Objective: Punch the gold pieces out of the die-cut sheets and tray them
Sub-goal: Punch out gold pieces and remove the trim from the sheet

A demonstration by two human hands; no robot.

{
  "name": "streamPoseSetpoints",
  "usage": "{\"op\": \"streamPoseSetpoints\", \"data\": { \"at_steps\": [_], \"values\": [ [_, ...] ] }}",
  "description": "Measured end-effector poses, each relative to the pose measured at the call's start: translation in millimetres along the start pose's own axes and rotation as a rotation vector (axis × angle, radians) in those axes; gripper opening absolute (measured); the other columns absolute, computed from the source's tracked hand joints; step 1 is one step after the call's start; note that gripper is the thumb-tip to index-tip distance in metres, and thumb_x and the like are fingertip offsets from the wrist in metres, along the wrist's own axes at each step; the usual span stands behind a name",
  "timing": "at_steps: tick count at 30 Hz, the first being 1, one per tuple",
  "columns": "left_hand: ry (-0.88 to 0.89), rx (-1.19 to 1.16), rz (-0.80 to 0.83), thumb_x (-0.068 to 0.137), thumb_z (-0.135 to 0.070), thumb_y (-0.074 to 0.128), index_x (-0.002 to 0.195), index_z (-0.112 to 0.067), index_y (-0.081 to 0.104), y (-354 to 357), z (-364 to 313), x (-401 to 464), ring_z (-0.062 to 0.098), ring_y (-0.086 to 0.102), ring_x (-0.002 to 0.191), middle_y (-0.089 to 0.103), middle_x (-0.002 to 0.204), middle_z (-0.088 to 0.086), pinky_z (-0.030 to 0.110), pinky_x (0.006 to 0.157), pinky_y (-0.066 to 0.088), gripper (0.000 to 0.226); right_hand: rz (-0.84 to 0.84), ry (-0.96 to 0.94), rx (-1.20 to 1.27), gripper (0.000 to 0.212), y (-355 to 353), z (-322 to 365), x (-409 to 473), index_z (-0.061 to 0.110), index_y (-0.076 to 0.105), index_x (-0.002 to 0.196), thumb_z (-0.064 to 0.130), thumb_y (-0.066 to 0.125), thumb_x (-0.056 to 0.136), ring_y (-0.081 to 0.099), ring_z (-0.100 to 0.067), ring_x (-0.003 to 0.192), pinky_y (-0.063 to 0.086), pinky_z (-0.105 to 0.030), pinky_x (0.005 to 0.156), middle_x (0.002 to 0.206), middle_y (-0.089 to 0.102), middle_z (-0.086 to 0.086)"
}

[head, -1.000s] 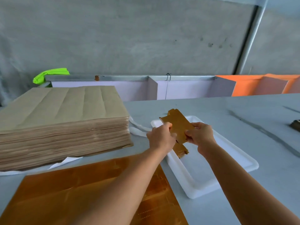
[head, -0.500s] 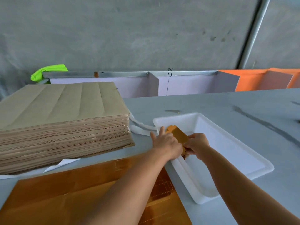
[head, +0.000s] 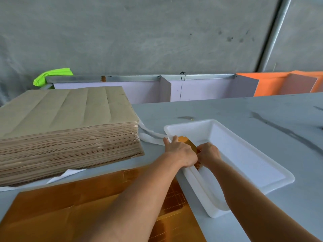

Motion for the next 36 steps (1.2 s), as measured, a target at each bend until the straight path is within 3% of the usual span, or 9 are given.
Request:
{"op": "streamPoseSetpoints", "data": {
  "at_steps": [8,12,18,21,24,28,31,34,36],
  "values": [
    [0.038,-0.062,-0.030,0.086,-0.020,0.035,0.084,-0.013,0.053,5.1,0.5,4.7,0.022,0.027,0.130,0.053,0.122,0.010,0.056,0.109,0.016,0.019,0.046,-0.016,-0.093,0.021,3.7,0.7,0.0,0.006,0.069,0.095,0.008,0.050,0.087,0.054,-0.019,0.077,0.036,-0.020,0.049,0.082,0.058,-0.006],
    [0.054,-0.140,-0.133,0.097,-0.026,0.028,0.110,-0.007,0.062,8.6,0.1,-1.5,0.021,0.027,0.132,0.048,0.133,0.008,0.047,0.104,0.023,0.041,0.082,-0.004,-0.105,0.020,2.8,2.8,-3.1,0.005,0.067,0.090,0.008,0.047,0.087,0.061,-0.022,0.083,0.039,-0.021,0.050,0.087,0.064,-0.008],
    [0.206,-0.258,-0.417,0.103,-0.033,0.027,0.121,-0.013,0.054,-0.6,17.5,-42.5,0.018,0.031,0.130,0.044,0.133,0.001,0.041,0.100,0.033,0.038,-0.052,-0.054,-0.068,0.026,-17.8,18.5,-29.9,0.013,0.061,0.115,0.014,0.046,0.094,0.055,-0.029,0.116,0.044,-0.031,0.090,0.123,0.060,-0.012],
    [0.194,-0.282,-0.411,0.103,-0.032,0.030,0.121,-0.012,0.054,2.9,41.0,-78.4,0.018,0.036,0.129,0.049,0.130,0.001,0.040,0.100,0.034,0.036,-0.146,-0.158,0.016,0.021,-26.2,36.1,-62.7,0.003,0.065,0.084,0.008,0.046,0.090,0.063,-0.036,0.091,0.045,-0.030,0.068,0.093,0.068,-0.019],
    [0.149,-0.300,-0.343,0.102,-0.034,0.031,0.120,-0.013,0.054,14.6,72.1,-119.7,0.020,0.038,0.130,0.050,0.130,0.001,0.040,0.103,0.031,0.035,-0.327,-0.309,0.160,0.021,-28.6,55.3,-110.8,-0.007,0.064,0.078,0.006,0.051,0.088,0.058,-0.040,0.077,0.042,-0.033,0.062,0.081,0.065,-0.024],
    [0.010,-0.244,-0.235,0.101,-0.038,0.037,0.142,-0.019,0.041,25.7,116.5,-177.9,0.018,0.027,0.141,0.035,0.150,-0.001,0.044,0.116,0.022,0.045,-0.358,-0.510,0.297,0.016,-11.5,65.6,-175.0,0.002,0.069,0.079,0.010,0.059,0.089,0.046,-0.001,0.055,0.035,-0.010,0.048,0.072,0.064,-0.005],
    [-0.117,-0.196,-0.167,0.097,-0.037,0.048,0.144,-0.023,0.037,39.1,145.2,-220.8,0.020,0.024,0.143,0.027,0.155,0.000,0.043,0.116,0.020,0.050,-0.110,-0.435,0.142,0.013,20.5,49.3,-195.4,0.010,0.069,0.097,0.016,0.059,0.091,0.055,-0.007,0.074,0.038,-0.008,0.059,0.096,0.068,-0.005],
    [-0.217,-0.178,-0.083,0.092,-0.046,0.052,0.146,-0.025,0.032,61.8,161.6,-256.6,0.024,0.020,0.144,0.020,0.157,0.003,0.048,0.114,0.022,0.061,0.044,-0.251,-0.066,0.034,44.3,28.0,-209.4,0.011,0.055,0.123,0.023,0.059,0.092,0.052,-0.025,0.111,0.048,-0.035,0.092,0.123,0.057,-0.010],
    [-0.247,-0.151,0.012,0.089,-0.058,0.049,0.150,-0.025,0.022,81.3,163.1,-272.2,0.026,0.012,0.146,0.012,0.159,0.004,0.050,0.114,0.018,0.075,0.064,-0.153,-0.171,0.040,50.3,20.9,-218.4,0.010,0.049,0.125,0.030,0.058,0.092,0.047,-0.031,0.115,0.045,-0.043,0.097,0.124,0.052,-0.013]
  ]
}}
Point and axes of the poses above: each hand's wrist, its own x-axis towards the middle knuckle, its own y-axis out of the palm, z = x × y, the point moved 3 cm from there along x, towards the middle knuckle
